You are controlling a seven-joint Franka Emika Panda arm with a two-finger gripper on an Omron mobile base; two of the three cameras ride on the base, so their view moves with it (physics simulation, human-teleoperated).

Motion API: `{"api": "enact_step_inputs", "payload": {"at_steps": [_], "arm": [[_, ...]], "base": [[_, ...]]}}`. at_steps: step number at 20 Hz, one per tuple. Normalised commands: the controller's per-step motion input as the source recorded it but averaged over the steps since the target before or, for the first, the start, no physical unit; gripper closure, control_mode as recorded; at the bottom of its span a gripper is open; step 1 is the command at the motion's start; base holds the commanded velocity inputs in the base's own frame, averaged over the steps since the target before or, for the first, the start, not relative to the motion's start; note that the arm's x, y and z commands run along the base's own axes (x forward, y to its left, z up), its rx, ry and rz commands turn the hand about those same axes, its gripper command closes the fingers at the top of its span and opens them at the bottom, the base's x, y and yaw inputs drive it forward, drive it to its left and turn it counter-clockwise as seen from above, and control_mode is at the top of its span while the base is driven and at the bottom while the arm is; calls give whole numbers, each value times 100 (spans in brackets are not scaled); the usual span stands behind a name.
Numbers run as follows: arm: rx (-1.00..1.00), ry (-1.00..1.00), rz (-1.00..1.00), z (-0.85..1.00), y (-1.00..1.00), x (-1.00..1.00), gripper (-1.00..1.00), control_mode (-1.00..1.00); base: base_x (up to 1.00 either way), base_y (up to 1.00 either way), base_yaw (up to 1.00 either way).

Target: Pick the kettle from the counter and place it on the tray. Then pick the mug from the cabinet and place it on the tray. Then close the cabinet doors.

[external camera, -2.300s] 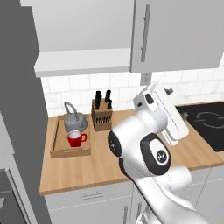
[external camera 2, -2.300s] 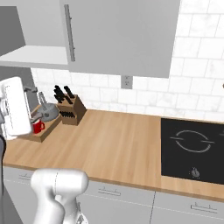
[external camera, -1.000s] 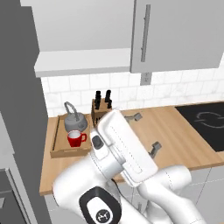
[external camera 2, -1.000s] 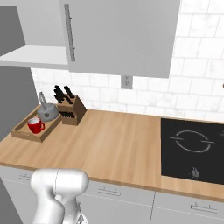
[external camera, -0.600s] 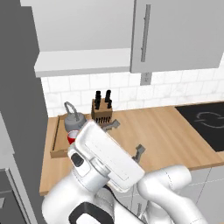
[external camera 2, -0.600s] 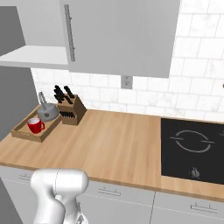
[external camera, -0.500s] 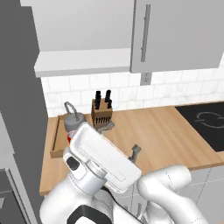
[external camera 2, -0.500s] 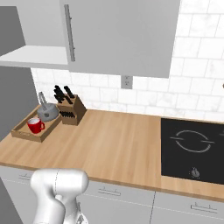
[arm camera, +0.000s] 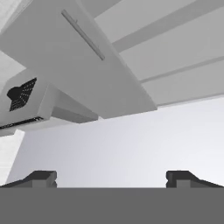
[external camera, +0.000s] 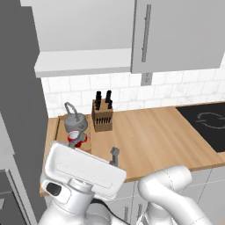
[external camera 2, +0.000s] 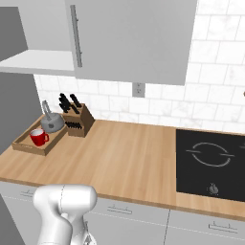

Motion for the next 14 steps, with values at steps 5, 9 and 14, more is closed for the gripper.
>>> {"api": "enact_step_inputs", "payload": {"at_steps": [5, 9, 14], "arm": [[-10, -5, 18, 0, 42, -34, -100, -100], [-6, -5, 15, 0, 42, -18, -100, -100], [-1, 0, 13, 0, 44, -10, -100, -100]], "base": [[0, 0, 0], [0, 0, 0], [0, 0, 0]]}}
